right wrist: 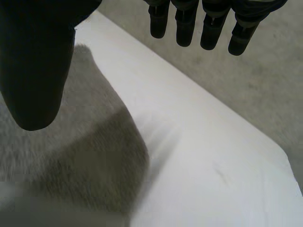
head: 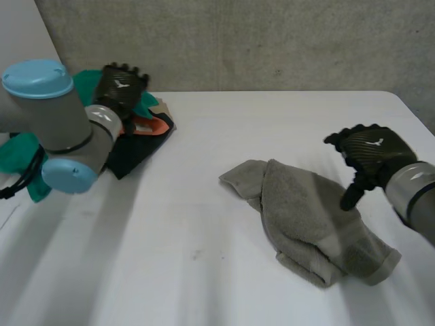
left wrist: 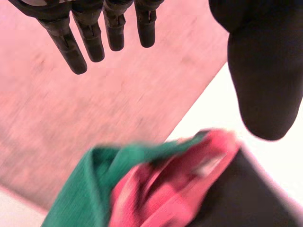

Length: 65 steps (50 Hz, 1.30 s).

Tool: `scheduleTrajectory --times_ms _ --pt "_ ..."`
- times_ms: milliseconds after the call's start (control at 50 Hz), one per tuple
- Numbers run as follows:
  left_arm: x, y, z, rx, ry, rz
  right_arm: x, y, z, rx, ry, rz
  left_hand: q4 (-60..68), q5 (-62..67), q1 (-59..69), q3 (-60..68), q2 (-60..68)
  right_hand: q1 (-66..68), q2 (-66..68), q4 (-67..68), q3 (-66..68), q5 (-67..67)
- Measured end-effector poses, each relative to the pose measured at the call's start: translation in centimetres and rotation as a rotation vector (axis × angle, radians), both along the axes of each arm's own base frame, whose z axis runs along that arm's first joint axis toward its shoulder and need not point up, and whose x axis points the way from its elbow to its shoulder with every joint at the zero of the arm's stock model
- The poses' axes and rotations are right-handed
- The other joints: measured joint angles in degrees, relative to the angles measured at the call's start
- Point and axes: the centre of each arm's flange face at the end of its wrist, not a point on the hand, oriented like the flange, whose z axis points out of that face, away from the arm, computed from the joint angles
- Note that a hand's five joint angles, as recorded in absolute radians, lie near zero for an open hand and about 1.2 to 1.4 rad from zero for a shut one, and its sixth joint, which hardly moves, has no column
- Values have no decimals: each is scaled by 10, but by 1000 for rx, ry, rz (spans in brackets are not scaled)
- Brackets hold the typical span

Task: Fold the laundry.

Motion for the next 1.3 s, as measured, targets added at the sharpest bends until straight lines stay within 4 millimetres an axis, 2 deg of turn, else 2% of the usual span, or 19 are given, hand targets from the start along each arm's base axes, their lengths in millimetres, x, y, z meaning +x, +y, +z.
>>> scheduleTrajectory --times_ms 40,60,80,180,280,400,420,540,900,940,960,1000,1040,1080,1120,1160,1220,1300 --pt "-10 19 2 13 3 -51 -6 -1 2 22 16 -14 0 0 0 0 0 0 0 0 0 0" --pt "-22 39 2 32 4 -112 -10 -2 3 46 30 -23 0 0 0 0 0 0 0 0 0 0" --pt "-28 48 1 42 4 -141 -12 -2 3 56 36 -26 0 0 0 0 0 0 0 0 0 0" --pt "-63 101 -14 111 -10 -331 -18 3 -2 126 60 -17 22 14 24 17 24 0 0 0 0 0" --pt "-89 120 -44 170 -37 -432 -15 10 -16 168 48 29 90 83 97 84 88 0 0 0 0 0" --pt "-111 115 -77 207 -62 -468 -11 19 -39 170 19 73 138 131 141 131 135 0 0 0 0 0" --pt "-116 112 -87 219 -72 -471 -10 21 -46 163 13 81 142 136 142 135 138 0 0 0 0 0" --pt "-125 100 -109 250 -91 -468 -9 24 -61 138 -11 77 170 162 171 163 165 3 2 4 3 2" --pt "-140 75 -127 202 -68 -467 -11 19 -68 134 -76 39 338 326 341 332 336 158 166 168 167 157" --pt "-142 72 -130 197 -66 -466 -11 18 -69 136 -75 39 392 380 400 385 389 213 223 219 219 206" --pt "-143 71 -131 194 -65 -466 -11 18 -69 136 -75 38 459 446 468 451 456 271 282 274 273 259" --pt "-143 69 -133 192 -65 -465 -11 17 -69 135 -74 38 520 506 526 511 516 352 366 362 361 348" --pt "-144 68 -135 189 -63 -466 -11 16 -68 133 -73 38 562 535 536 552 559 411 430 429 427 415" --pt "-145 68 -135 189 -63 -466 -11 16 -68 131 -73 38 566 535 536 556 562 444 466 462 465 448" --pt "-147 70 -133 186 -63 -468 -11 15 -66 125 -69 38 566 535 536 556 563 506 548 551 546 533" --pt "-148 74 -128 186 -63 -472 -11 14 -65 119 -67 38 566 535 536 556 563 506 555 560 554 537" --pt "-149 82 -112 186 -64 -479 -10 9 -58 92 -63 38 566 535 536 556 563 506 555 567 559 538" --pt "-137 95 -69 183 -63 -464 -8 -6 -35 -10 -50 41 566 535 536 556 563 506 555 567 559 538"
